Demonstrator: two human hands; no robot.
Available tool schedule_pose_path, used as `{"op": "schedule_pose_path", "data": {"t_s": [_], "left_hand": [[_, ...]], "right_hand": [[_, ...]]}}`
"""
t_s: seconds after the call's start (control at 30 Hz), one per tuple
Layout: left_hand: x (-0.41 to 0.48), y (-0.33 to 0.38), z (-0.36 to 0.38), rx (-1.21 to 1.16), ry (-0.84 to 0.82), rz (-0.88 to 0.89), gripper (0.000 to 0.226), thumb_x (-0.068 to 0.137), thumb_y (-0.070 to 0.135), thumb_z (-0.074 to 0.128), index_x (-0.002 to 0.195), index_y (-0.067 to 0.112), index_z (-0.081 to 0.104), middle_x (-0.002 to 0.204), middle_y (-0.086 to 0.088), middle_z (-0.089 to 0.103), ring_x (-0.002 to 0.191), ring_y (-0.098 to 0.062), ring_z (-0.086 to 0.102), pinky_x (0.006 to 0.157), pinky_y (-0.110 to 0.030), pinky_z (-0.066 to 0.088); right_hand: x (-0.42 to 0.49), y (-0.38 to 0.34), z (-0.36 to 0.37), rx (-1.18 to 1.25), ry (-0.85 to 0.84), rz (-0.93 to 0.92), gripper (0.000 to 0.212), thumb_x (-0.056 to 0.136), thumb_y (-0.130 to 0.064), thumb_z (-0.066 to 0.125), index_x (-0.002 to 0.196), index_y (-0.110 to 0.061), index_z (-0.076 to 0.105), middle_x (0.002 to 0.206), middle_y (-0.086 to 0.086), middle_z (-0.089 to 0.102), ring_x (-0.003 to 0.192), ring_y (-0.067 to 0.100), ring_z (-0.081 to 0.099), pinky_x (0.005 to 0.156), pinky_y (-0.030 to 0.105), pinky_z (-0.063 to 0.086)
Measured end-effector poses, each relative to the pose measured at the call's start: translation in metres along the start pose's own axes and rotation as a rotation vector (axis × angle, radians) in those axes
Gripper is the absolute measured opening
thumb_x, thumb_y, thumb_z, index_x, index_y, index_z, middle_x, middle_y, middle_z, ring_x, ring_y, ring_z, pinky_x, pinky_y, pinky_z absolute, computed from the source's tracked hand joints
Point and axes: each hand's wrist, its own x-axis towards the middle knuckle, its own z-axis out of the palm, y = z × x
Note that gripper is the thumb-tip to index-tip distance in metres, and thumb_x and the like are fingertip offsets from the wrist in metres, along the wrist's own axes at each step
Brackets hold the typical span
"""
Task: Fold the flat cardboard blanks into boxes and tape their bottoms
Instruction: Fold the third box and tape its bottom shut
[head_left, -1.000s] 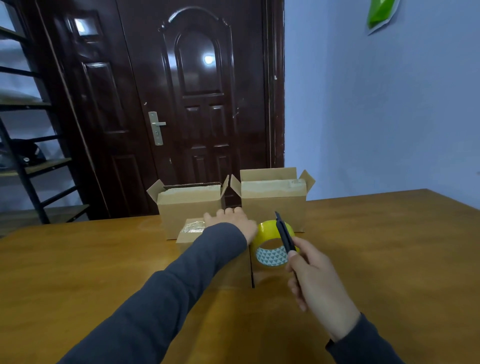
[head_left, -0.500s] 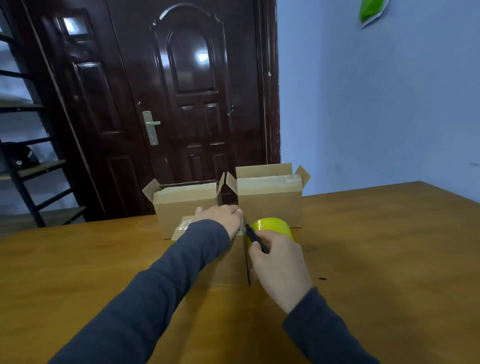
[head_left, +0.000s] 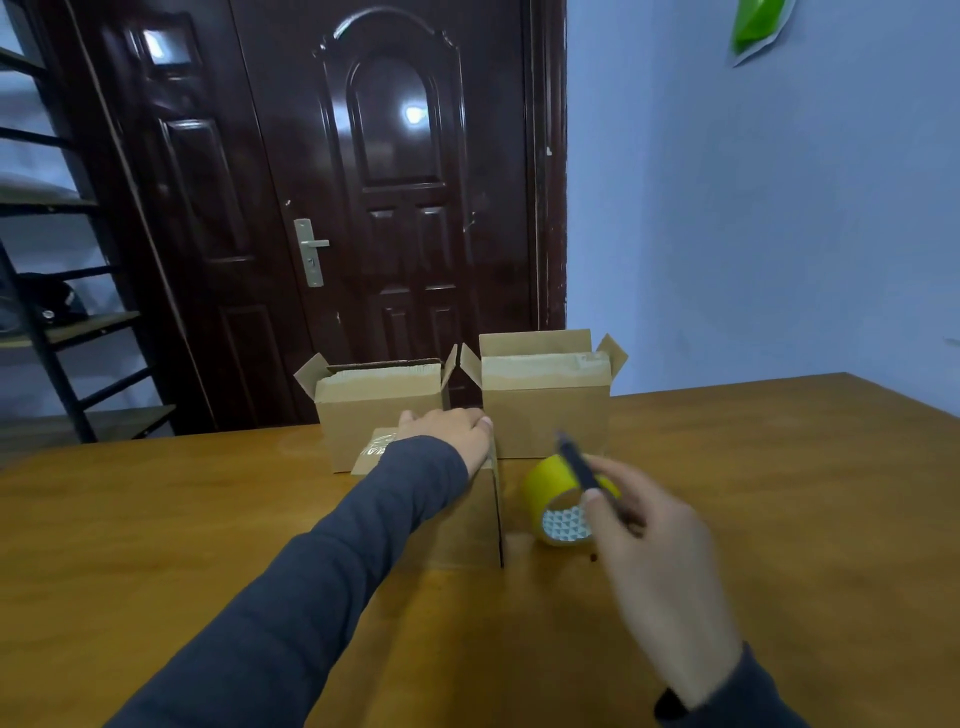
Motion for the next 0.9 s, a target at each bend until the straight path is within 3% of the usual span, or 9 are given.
{"op": "schedule_pose_path", "data": {"t_s": [0.13,0.27,0.33,0.4,0.43,0.5,0.67,0.73,0.9], "left_hand": [[0.000,0.000,-0.003,0.007,-0.029,0.016,0.047,0.101,0.035,0.016,0.130,0.030,0.051,0.131,-0.003,0.058,0.120,-0.025,0.050,0.103,-0.045,0.023],[0.002,-0.002,-0.001,0.017,-0.069,-0.001,0.047,0.101,0.036,0.017,0.135,0.029,0.049,0.137,-0.001,0.054,0.126,-0.024,0.047,0.107,-0.045,0.021],[0.017,0.000,0.000,-0.093,-0.188,-0.125,0.048,0.098,0.042,0.025,0.136,0.026,0.048,0.140,-0.001,0.051,0.130,-0.025,0.044,0.111,-0.043,0.023],[0.023,0.002,-0.014,-0.506,-0.310,-0.241,0.057,0.095,0.046,0.038,0.143,0.016,0.040,0.150,-0.005,0.040,0.137,-0.027,0.036,0.115,-0.043,0.024],[0.019,0.001,-0.024,-0.761,-0.307,-0.222,0.052,0.100,0.036,0.037,0.145,0.009,0.037,0.152,-0.009,0.037,0.140,-0.028,0.034,0.116,-0.040,0.025],[0.010,-0.009,-0.039,-1.263,-0.174,-0.185,0.046,0.105,0.021,0.024,0.143,0.000,0.038,0.149,-0.014,0.040,0.139,-0.027,0.037,0.109,-0.034,0.028],[-0.016,-0.081,-0.043,-2.190,0.107,-0.145,0.050,0.097,0.039,0.035,0.133,0.011,0.055,0.134,-0.013,0.057,0.125,-0.026,0.052,0.112,-0.043,0.032],[-0.022,-0.108,-0.040,-2.167,0.222,-0.195,0.048,0.097,0.037,0.037,0.133,0.010,0.055,0.133,-0.011,0.058,0.118,-0.023,0.057,0.107,-0.041,0.038],[-0.039,-0.123,-0.006,-1.512,0.300,-0.439,0.033,0.099,0.036,0.036,0.118,0.023,0.059,0.138,-0.006,0.053,0.086,-0.013,0.052,0.096,-0.043,0.032]], "right_hand": [[0.023,0.038,-0.026,-0.212,0.163,0.067,0.030,0.100,-0.033,0.039,0.128,-0.029,0.049,0.072,-0.004,0.060,0.057,0.018,0.056,0.047,0.028,0.040],[0.038,0.088,-0.032,-0.695,0.032,0.254,0.027,0.101,-0.035,0.031,0.105,-0.016,0.049,0.070,0.001,0.061,0.061,0.021,0.060,0.061,0.039,0.055],[0.038,0.098,-0.033,-0.811,-0.040,0.271,0.023,0.100,-0.035,0.030,0.095,-0.019,0.045,0.071,-0.002,0.061,0.063,0.018,0.061,0.066,0.037,0.055],[0.037,0.100,-0.034,-0.891,-0.084,0.226,0.020,0.099,-0.035,0.030,0.095,-0.022,0.044,0.072,-0.005,0.061,0.064,0.014,0.062,0.063,0.031,0.054],[0.038,0.099,-0.034,-0.939,-0.112,0.202,0.020,0.099,-0.035,0.030,0.096,-0.022,0.045,0.073,-0.007,0.061,0.066,0.012,0.062,0.061,0.028,0.052],[0.041,0.098,-0.034,-1.026,-0.184,0.167,0.021,0.099,-0.034,0.032,0.102,-0.022,0.048,0.076,-0.009,0.059,0.073,0.011,0.064,0.062,0.025,0.050],[0.043,0.081,-0.037,-1.042,-0.239,0.136,0.024,0.098,-0.039,0.032,0.103,-0.023,0.050,0.074,-0.011,0.057,0.076,0.011,0.065,0.060,0.023,0.047],[0.036,0.065,-0.036,-1.037,-0.135,0.051,0.023,0.098,-0.043,0.031,0.094,-0.026,0.047,0.069,-0.008,0.056,0.072,0.015,0.065,0.059,0.026,0.047],[0.025,0.025,-0.003,-0.669,-0.116,-0.270,0.016,0.097,-0.040,0.040,0.084,-0.033,0.046,0.074,-0.010,0.051,0.069,0.004,0.054,0.054,0.020,0.039]]}}
